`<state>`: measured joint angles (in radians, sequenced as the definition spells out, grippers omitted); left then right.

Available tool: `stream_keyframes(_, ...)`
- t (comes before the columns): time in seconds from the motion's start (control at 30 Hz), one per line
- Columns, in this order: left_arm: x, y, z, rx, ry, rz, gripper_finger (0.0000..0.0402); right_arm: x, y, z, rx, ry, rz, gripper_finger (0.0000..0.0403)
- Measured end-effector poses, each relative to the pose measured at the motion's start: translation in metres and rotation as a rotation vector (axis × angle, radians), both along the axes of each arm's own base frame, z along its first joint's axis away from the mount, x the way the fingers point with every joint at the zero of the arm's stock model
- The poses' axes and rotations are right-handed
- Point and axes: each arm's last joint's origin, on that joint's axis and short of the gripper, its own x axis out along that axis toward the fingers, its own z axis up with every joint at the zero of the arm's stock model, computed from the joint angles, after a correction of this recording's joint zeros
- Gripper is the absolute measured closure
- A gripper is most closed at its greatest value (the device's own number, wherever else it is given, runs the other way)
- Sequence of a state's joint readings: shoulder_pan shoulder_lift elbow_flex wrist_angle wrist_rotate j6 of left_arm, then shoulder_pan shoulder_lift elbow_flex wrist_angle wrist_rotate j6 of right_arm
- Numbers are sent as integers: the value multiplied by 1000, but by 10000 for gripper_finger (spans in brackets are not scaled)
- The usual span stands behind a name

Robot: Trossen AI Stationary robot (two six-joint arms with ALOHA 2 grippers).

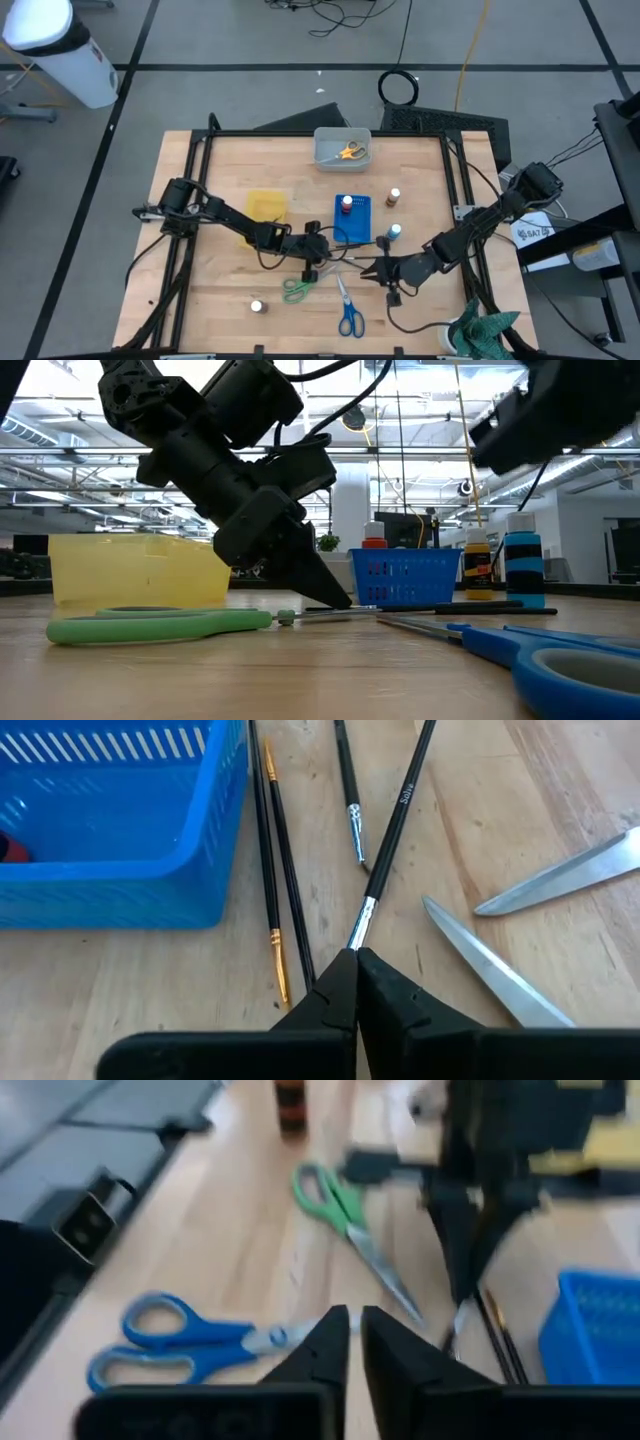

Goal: Pick & Place Paint Supplies
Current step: Put the left silver paint brush into the yellow bin

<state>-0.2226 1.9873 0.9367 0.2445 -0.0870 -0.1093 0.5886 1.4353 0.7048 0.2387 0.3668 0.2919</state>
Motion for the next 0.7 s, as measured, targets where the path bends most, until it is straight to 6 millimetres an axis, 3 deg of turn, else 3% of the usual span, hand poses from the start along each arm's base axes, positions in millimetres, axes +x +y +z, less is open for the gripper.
stream_keyframes(0.33, 0, 0, -1, -11, 7, 3, 393, -3, 6, -49, -68, 211, -123, 238)
stream_keyframes(0.5, 0, 0, -1, -16, 7, 7, 397, 0, 3, -66, -125, 237, -187, 233)
stream_keyframes(0.7, -1, 0, -2, -17, 7, 7, 389, 4, -2, -72, -125, 262, -208, 259)
